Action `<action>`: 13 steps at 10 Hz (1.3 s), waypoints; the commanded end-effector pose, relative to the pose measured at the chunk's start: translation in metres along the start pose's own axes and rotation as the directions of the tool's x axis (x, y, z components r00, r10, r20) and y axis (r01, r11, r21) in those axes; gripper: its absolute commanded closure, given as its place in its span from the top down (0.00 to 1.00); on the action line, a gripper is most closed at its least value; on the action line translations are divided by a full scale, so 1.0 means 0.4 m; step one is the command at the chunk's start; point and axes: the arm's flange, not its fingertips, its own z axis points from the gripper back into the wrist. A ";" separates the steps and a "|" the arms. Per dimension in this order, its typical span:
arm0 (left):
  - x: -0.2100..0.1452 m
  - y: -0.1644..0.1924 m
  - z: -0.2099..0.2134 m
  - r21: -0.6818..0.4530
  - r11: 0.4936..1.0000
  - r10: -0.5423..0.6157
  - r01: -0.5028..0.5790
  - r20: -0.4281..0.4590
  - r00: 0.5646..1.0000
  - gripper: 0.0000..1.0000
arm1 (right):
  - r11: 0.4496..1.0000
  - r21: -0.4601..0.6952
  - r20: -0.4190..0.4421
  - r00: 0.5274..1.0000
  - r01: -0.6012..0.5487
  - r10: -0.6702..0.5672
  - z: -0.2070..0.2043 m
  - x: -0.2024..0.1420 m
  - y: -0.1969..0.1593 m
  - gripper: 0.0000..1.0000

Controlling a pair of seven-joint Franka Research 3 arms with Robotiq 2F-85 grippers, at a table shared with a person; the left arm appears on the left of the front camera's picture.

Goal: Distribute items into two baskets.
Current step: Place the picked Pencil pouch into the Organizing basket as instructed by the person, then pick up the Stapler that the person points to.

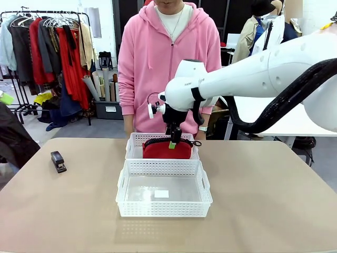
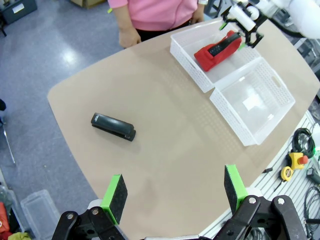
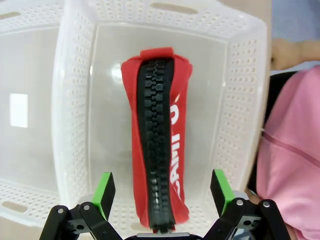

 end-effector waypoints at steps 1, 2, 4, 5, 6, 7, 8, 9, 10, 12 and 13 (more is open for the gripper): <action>0.001 0.000 0.001 -0.014 1.000 -0.003 0.003 0.014 1.000 1.00 | 1.000 0.000 0.025 0.999 0.028 -0.028 0.104 0.004 0.008 1.00; 0.001 0.000 0.001 -0.014 1.000 -0.003 0.003 0.014 1.000 1.00 | 0.999 0.021 0.026 0.999 0.047 -0.048 0.138 -0.004 0.005 1.00; 0.001 0.000 0.001 -0.014 1.000 -0.003 0.003 0.014 1.000 1.00 | 0.997 0.036 0.031 0.997 0.067 -0.068 0.167 -0.021 -0.001 1.00; 0.001 0.000 0.001 -0.014 1.000 -0.003 0.003 0.014 1.000 1.00 | 0.996 0.048 0.033 0.997 0.073 -0.075 0.175 -0.027 -0.004 1.00; 0.001 0.000 0.001 -0.014 1.000 -0.003 0.003 0.014 1.000 1.00 | 0.997 0.046 0.039 0.997 0.067 -0.069 0.180 -0.028 -0.006 1.00; 0.001 0.000 0.001 -0.014 1.000 -0.003 0.003 0.014 1.000 1.00 | 0.999 0.026 0.015 0.999 0.044 -0.044 0.175 -0.025 0.000 1.00; 0.001 0.000 0.001 -0.014 1.000 -0.003 0.003 0.014 1.000 1.00 | 0.999 0.026 0.015 0.999 0.044 -0.044 0.175 -0.025 0.000 1.00; 0.001 0.000 0.001 -0.014 1.000 -0.003 0.003 0.014 1.000 1.00 | 0.999 0.026 0.015 0.999 0.044 -0.044 0.175 -0.025 0.000 1.00; 0.001 0.000 0.001 -0.014 1.000 -0.003 0.003 0.014 1.000 1.00 | 0.999 0.026 0.015 0.999 0.044 -0.044 0.175 -0.025 0.000 1.00; 0.001 0.000 0.001 -0.014 1.000 -0.003 0.003 0.014 1.000 1.00 | 0.999 0.026 0.015 0.999 0.044 -0.044 0.175 -0.025 0.000 1.00; 0.001 0.000 0.001 -0.014 1.000 -0.003 0.003 0.014 1.000 1.00 | 0.999 0.026 0.015 0.999 0.044 -0.044 0.175 -0.025 0.000 1.00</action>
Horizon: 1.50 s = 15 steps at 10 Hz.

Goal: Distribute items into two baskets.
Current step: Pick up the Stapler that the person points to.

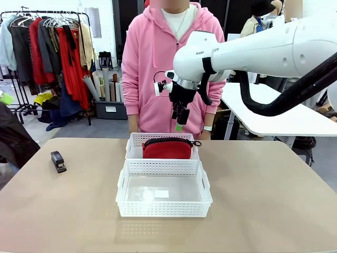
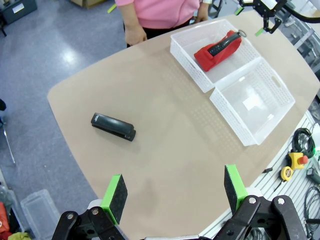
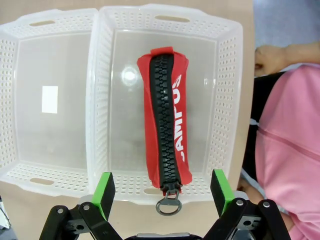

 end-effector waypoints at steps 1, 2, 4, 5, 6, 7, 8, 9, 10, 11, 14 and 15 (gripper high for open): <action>0.001 0.000 0.001 -0.014 1.000 -0.003 0.003 0.013 1.000 1.00 | 1.000 -0.008 0.000 1.000 -0.001 0.001 0.005 0.001 -0.001 1.00; 0.001 0.000 0.001 -0.014 1.000 -0.003 0.003 0.013 1.000 1.00 | 1.000 -0.008 0.000 1.000 -0.001 0.001 0.005 0.001 -0.001 1.00; 0.001 0.000 0.001 -0.014 1.000 -0.003 0.003 0.013 1.000 1.00 | 1.000 -0.008 0.000 1.000 -0.001 0.001 0.005 0.001 -0.001 1.00; 0.001 0.000 0.001 -0.014 1.000 -0.003 0.003 0.013 1.000 1.00 | 1.000 -0.008 0.000 1.000 -0.001 0.001 0.005 0.001 -0.001 1.00; 0.001 0.000 0.001 -0.014 1.000 -0.003 0.003 0.013 1.000 1.00 | 1.000 0.000 0.000 1.000 0.000 0.000 0.000 0.000 0.000 1.00; 0.001 0.000 0.001 -0.014 1.000 -0.003 0.003 0.013 1.000 1.00 | 0.992 -0.054 -0.015 0.993 0.116 -0.117 0.055 -0.038 -0.021 1.00; 0.001 0.000 0.001 -0.014 1.000 -0.003 0.003 0.013 1.000 1.00 | 0.974 -0.069 0.015 0.976 0.218 -0.217 0.106 -0.073 -0.033 1.00; 0.001 0.000 0.001 -0.014 1.000 -0.003 0.003 0.013 1.000 1.00 | 0.951 -0.097 0.019 0.956 0.295 -0.294 0.158 -0.099 -0.036 1.00; 0.001 0.000 0.001 -0.014 1.000 -0.003 0.003 0.013 1.000 1.00 | 0.886 -0.139 0.016 0.896 0.442 -0.444 0.231 -0.130 -0.036 1.00; 0.001 0.000 0.001 -0.014 1.000 -0.003 0.003 0.013 1.000 1.00 | 0.830 -0.117 -0.011 0.835 0.545 -0.550 0.291 -0.156 -0.024 1.00; 0.001 0.000 0.001 -0.014 1.000 -0.003 0.003 0.013 1.000 1.00 | 0.724 -0.024 0.041 0.725 0.689 -0.688 0.418 -0.304 0.001 1.00; 0.001 0.000 0.001 -0.014 1.000 -0.003 0.003 0.013 1.000 1.00 | 0.697 0.000 0.058 0.696 0.717 -0.716 0.435 -0.360 0.017 1.00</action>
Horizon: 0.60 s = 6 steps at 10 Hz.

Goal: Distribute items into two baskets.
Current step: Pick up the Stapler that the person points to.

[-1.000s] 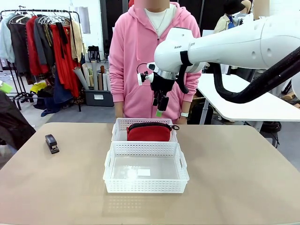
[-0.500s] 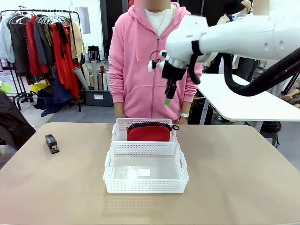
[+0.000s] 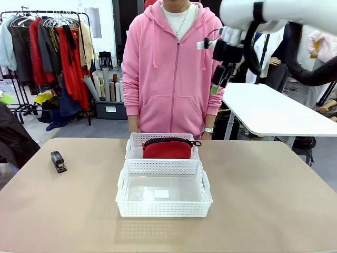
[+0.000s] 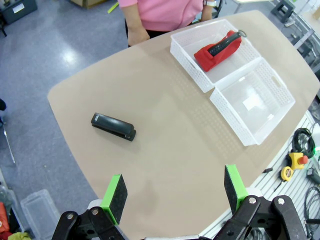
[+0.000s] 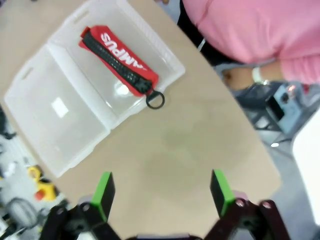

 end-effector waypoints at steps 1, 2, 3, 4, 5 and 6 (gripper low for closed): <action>0.002 0.000 0.001 -0.014 1.000 -0.003 0.003 0.014 1.000 1.00 | 0.992 0.079 0.068 0.993 0.094 -0.100 0.019 -0.099 -0.047 1.00; 0.002 0.000 0.001 -0.014 1.000 -0.003 0.003 0.014 1.000 1.00 | 0.987 0.085 0.096 0.984 0.140 -0.147 0.044 -0.163 -0.069 1.00; 0.002 0.000 0.001 -0.014 1.000 -0.003 0.003 0.014 1.000 1.00 | 0.977 0.100 0.122 0.972 0.187 -0.199 0.067 -0.226 -0.099 1.00; 0.002 0.000 0.001 -0.014 1.000 -0.003 0.003 0.014 1.000 1.00 | 0.964 0.134 0.156 0.955 0.231 -0.250 0.089 -0.291 -0.128 1.00; 0.002 0.000 0.001 -0.014 1.000 -0.003 0.003 0.014 1.000 1.00 | 0.953 0.159 0.196 0.938 0.257 -0.286 0.115 -0.359 -0.136 1.00; 0.002 0.000 0.001 -0.014 1.000 -0.003 0.003 0.014 1.000 1.00 | 0.946 0.186 0.223 0.926 0.266 -0.305 0.125 -0.413 -0.126 1.00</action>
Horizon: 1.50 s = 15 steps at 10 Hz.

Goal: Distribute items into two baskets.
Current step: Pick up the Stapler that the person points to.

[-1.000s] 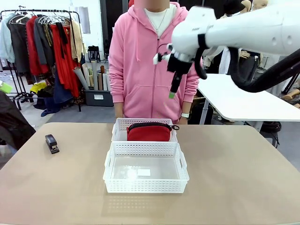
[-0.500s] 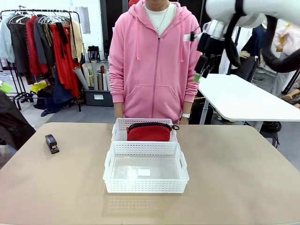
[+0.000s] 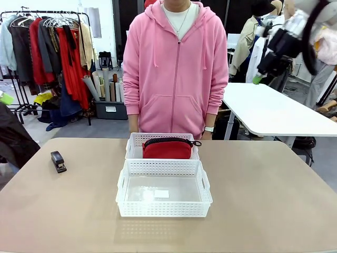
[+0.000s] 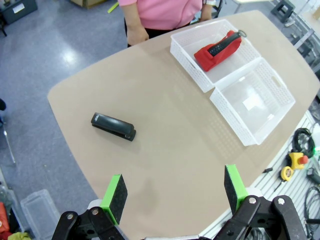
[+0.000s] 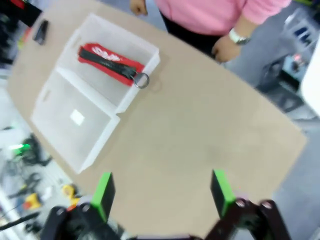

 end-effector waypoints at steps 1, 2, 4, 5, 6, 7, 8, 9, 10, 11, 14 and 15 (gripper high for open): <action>0.002 0.000 0.001 -0.014 1.000 -0.003 0.003 0.014 1.000 1.00 | 0.998 0.062 0.070 0.998 -0.009 0.005 -0.015 -0.124 0.034 1.00; 0.002 0.000 0.001 -0.014 1.000 -0.003 0.003 0.014 1.000 1.00 | 0.996 0.086 0.086 0.996 0.007 -0.014 -0.016 -0.181 0.039 1.00; 0.002 0.000 0.001 -0.014 1.000 -0.003 0.003 0.014 1.000 1.00 | 0.994 0.094 0.127 0.990 0.049 -0.061 -0.002 -0.279 0.037 1.00; 0.002 0.000 0.001 -0.014 1.000 -0.003 0.003 0.014 1.000 1.00 | 0.991 0.095 0.146 0.984 0.090 -0.103 0.003 -0.339 0.019 1.00; 0.002 0.000 0.001 -0.014 1.000 -0.003 0.003 0.014 1.000 1.00 | 0.987 0.111 0.168 0.977 0.116 -0.134 0.011 -0.381 -0.005 1.00; 0.002 0.000 0.001 -0.014 1.000 -0.003 0.003 0.014 1.000 1.00 | 0.981 0.124 0.199 0.965 0.147 -0.170 0.029 -0.415 -0.037 1.00; 0.002 0.000 0.001 -0.014 1.000 -0.003 0.003 0.014 1.000 1.00 | 0.975 0.147 0.215 0.957 0.165 -0.195 0.041 -0.434 -0.058 1.00; 0.002 0.000 0.001 -0.014 1.000 -0.003 0.003 0.014 1.000 1.00 | 0.970 0.164 0.234 0.949 0.178 -0.213 0.043 -0.455 -0.064 1.00; 0.002 0.000 0.001 -0.014 1.000 -0.003 0.003 0.014 1.000 1.00 | 0.966 0.182 0.246 0.943 0.184 -0.226 0.038 -0.478 -0.065 1.00; 0.002 0.000 0.001 -0.014 1.000 -0.003 0.003 0.014 1.000 1.00 | 0.961 0.212 0.260 0.938 0.177 -0.230 0.025 -0.499 -0.060 1.00; 0.002 0.000 0.001 -0.014 1.000 -0.003 0.003 0.014 1.000 1.00 | 0.960 0.254 0.331 0.922 0.118 -0.201 -0.004 -0.543 -0.023 1.00; 0.002 0.000 0.001 -0.014 1.000 -0.003 0.003 0.014 1.000 1.00 | 0.956 0.274 0.345 0.916 0.108 -0.203 -0.009 -0.550 -0.018 1.00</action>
